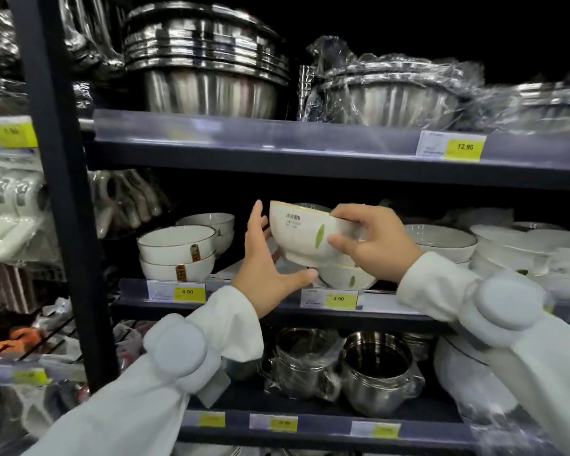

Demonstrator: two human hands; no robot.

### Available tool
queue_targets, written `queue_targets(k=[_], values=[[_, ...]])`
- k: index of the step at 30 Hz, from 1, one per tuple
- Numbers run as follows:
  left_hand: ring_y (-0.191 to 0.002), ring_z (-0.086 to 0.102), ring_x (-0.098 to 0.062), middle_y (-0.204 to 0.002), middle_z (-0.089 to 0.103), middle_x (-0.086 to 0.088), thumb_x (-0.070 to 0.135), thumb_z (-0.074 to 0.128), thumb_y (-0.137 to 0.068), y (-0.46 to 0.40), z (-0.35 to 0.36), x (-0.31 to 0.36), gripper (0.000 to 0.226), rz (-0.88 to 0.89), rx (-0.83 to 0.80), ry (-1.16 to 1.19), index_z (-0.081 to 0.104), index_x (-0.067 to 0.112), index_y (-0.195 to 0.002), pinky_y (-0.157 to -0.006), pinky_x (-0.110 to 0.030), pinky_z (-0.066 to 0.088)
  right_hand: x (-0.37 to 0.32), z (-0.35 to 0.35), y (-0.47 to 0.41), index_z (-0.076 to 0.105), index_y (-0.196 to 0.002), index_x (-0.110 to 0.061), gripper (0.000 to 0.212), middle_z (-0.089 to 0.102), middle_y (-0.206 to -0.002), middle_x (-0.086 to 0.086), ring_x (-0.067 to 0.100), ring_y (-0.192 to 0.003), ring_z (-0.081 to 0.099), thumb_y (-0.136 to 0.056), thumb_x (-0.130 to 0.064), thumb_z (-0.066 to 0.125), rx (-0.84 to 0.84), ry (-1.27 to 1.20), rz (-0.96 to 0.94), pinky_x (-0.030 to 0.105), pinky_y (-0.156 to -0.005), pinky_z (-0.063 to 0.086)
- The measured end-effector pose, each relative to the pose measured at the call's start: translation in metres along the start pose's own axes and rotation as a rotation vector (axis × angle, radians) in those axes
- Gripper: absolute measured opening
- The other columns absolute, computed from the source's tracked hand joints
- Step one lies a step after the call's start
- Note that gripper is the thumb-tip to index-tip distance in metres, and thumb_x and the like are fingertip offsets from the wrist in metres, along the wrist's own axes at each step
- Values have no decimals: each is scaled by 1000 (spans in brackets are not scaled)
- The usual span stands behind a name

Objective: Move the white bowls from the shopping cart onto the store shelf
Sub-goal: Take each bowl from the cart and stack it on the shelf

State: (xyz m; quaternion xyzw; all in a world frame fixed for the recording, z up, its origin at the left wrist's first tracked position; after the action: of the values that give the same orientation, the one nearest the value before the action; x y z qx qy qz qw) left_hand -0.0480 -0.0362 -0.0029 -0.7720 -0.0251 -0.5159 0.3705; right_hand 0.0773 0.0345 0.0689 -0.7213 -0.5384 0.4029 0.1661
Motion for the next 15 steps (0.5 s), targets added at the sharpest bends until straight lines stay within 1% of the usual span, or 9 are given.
queue_targets(k=[1, 3, 5, 7, 9, 10, 12, 14, 15], values=[[-137, 20, -3, -154, 11, 1, 35, 78, -47, -3, 5, -2, 133, -13, -10, 15, -12, 33, -145, -118, -41, 26, 5, -3, -3, 67, -94, -14, 17, 61, -82, -4, 12, -80, 55, -78, -8, 66, 25, 4, 5, 23, -74, 41], [-138, 21, -6, -155, 14, 1, 21, 78, -56, -13, 15, -6, 128, -43, -14, 12, -14, 29, -146, -118, -43, 25, 15, -9, -9, 67, -96, -13, 18, 62, -90, 3, 18, -87, 54, -79, -8, 66, 65, 32, 5, 26, -81, 38], [-140, 20, -8, -156, 15, 0, 9, 79, -66, -24, 24, -12, 124, -73, -14, -4, -14, 25, -147, -119, -43, 24, 23, -14, -15, 67, -94, -12, 17, 62, -88, 9, 21, -83, 52, -78, -8, 66, 95, 67, -4, 26, -79, 37], [-142, 19, -10, -157, 16, -2, 4, 77, -71, -34, 33, -17, 118, -94, -15, -36, -12, 21, -147, -119, -36, 22, 30, -18, -20, 68, -92, -9, 15, 57, -79, 8, 21, -75, 48, -77, -6, 67, 124, 119, -29, 26, -74, 35], [-143, 20, -12, -157, 18, -1, 7, 77, -72, -43, 43, -18, 115, -108, -28, -75, -8, 18, -148, -113, -25, 22, 38, -20, -24, 67, -90, -8, 15, 57, -75, 9, 22, -72, 45, -76, -7, 67, 141, 194, -49, 30, -71, 36], [-142, 22, -14, -156, 20, 0, 10, 77, -72, -47, 48, -19, 114, -121, -30, -95, -7, 18, -149, -109, -22, 24, 43, -21, -25, 67, -90, -9, 15, 59, -76, 13, 23, -72, 45, -75, -8, 66, 144, 216, -48, 33, -71, 40], [-142, 25, -18, -155, 22, -1, 18, 79, -71, -57, 57, -25, 116, -168, -19, -132, -6, 19, -149, -111, -27, 26, 57, -23, -28, 67, -92, -9, 16, 62, -80, 18, 25, -73, 47, -76, -8, 66, 144, 225, -16, 37, -73, 45], [-142, 28, -23, -156, 23, -3, 27, 79, -70, -65, 65, -33, 118, -237, 0, -178, -9, 19, -149, -114, -34, 30, 71, -24, -30, 67, -92, -11, 16, 64, -83, 17, 25, -75, 48, -76, -9, 66, 136, 230, 9, 40, -77, 46], [-140, 30, -25, -156, 23, -4, 30, 79, -70, -67, 68, -37, 119, -269, 2, -200, -11, 19, -148, -113, -36, 32, 76, -25, -31, 67, -92, -13, 16, 64, -83, 14, 25, -75, 49, -76, -9, 66, 133, 231, 21, 40, -78, 47]])
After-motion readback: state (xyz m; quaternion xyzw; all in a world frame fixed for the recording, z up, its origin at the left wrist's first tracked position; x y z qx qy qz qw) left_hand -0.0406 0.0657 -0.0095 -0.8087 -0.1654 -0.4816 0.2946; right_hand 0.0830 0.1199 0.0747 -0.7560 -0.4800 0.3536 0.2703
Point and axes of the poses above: each hand's wrist, its own y-axis away from the middle knuckle, its own z-axis out of the palm, x = y × z, the point moved 7 cm from there along -y, towards the middle knuckle
